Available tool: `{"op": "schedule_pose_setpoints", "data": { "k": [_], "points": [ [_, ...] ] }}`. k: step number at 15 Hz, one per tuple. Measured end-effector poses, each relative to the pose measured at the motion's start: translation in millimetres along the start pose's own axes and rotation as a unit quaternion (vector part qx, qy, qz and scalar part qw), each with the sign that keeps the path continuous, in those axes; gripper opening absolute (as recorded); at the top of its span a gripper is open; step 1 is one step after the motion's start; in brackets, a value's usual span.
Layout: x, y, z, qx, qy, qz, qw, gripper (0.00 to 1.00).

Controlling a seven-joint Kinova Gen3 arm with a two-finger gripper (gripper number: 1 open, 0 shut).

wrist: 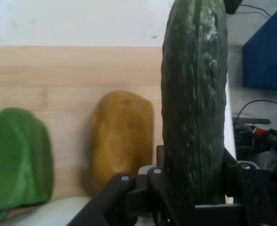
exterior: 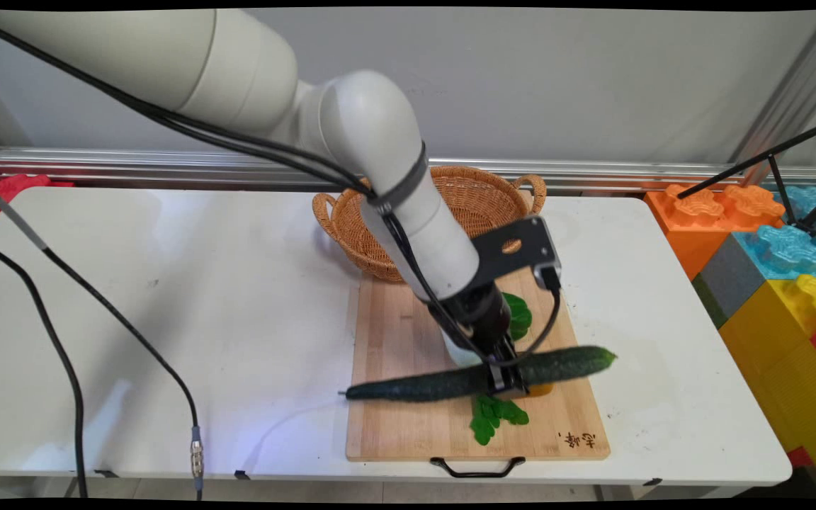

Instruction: Place the picked object on the cutting board

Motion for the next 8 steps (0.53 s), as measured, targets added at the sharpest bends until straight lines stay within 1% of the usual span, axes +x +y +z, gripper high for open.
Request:
{"op": "schedule_pose_setpoints", "data": {
  "k": [2,7,8],
  "points": [
    [-4,5,10,-0.007,-0.001,0.007,1.0,0.0],
    [-10,8,37,-0.006,-0.003,0.027,0.9996,0.0],
    [-11,8,42,-0.007,-0.003,0.032,0.9995,1.0]
  ]
}}
